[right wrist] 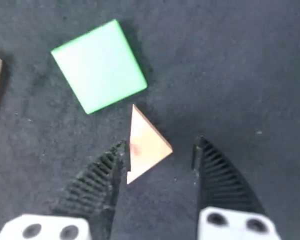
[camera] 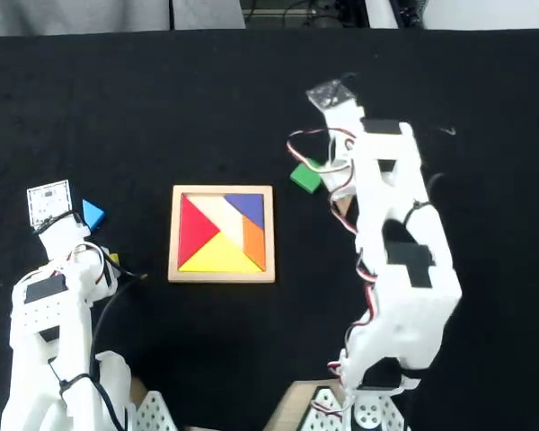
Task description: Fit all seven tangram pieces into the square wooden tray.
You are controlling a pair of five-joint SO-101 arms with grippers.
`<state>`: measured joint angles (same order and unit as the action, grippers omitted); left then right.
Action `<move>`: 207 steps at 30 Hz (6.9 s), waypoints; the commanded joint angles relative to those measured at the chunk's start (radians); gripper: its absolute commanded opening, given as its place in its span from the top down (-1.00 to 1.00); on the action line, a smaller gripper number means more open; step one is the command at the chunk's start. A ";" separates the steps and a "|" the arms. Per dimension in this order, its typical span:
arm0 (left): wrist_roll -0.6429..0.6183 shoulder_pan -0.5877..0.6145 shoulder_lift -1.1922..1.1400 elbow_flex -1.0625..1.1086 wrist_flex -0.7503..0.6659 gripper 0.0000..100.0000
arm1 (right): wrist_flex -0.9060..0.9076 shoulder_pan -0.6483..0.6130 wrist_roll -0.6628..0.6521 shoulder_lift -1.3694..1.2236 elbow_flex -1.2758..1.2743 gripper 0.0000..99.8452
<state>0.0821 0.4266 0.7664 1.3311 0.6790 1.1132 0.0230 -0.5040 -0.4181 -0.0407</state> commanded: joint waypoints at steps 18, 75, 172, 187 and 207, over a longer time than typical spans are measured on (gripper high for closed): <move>-0.003 -0.013 0.020 -0.004 -0.017 0.62 | 0.077 0.009 -0.002 0.047 0.139 0.58; -0.003 -0.013 0.020 -0.004 -0.017 0.62 | 0.092 -0.037 -0.035 -0.107 0.127 0.59; -0.003 -0.013 0.020 -0.004 -0.015 0.62 | 0.026 -0.474 0.674 0.539 -0.282 0.98; -0.003 -0.013 0.020 -0.004 -0.015 0.62 | -0.040 -0.563 0.901 0.223 -0.140 0.98; -0.003 -0.013 0.020 -0.004 -0.015 0.62 | -0.061 -0.522 0.899 0.208 -0.145 0.97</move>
<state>0.0821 0.4266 0.7664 1.3311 0.6790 1.0656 -0.5171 0.3828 -0.2094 -0.2432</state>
